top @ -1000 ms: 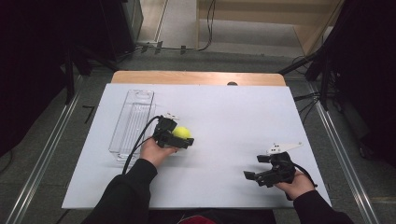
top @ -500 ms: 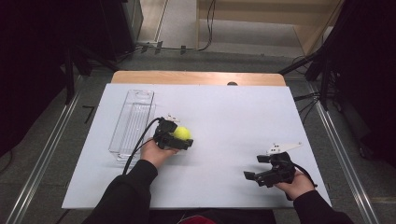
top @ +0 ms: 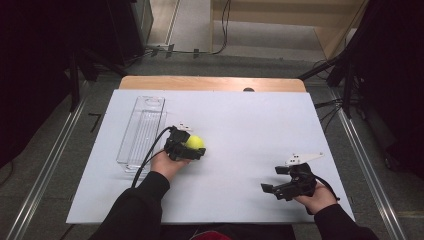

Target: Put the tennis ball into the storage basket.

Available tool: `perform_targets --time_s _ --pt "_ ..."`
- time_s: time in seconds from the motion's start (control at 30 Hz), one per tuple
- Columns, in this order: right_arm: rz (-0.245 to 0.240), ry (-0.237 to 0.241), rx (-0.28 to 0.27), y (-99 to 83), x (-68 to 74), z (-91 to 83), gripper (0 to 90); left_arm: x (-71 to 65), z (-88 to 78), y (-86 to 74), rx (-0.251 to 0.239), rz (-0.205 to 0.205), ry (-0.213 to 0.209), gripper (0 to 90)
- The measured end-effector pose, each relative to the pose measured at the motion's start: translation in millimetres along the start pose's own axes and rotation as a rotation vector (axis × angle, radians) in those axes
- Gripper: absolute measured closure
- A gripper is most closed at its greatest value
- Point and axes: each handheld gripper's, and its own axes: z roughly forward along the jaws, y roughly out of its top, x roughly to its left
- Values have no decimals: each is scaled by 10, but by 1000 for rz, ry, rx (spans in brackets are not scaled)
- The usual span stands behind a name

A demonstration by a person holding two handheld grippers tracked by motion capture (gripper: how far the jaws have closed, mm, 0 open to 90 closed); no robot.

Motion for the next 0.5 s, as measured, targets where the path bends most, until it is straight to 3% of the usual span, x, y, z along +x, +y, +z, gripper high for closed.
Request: perform_targets --time_s 0.5 --pt "-2 -2 -3 0 3 0 68 1 -1 4 -1 -13 0 255"
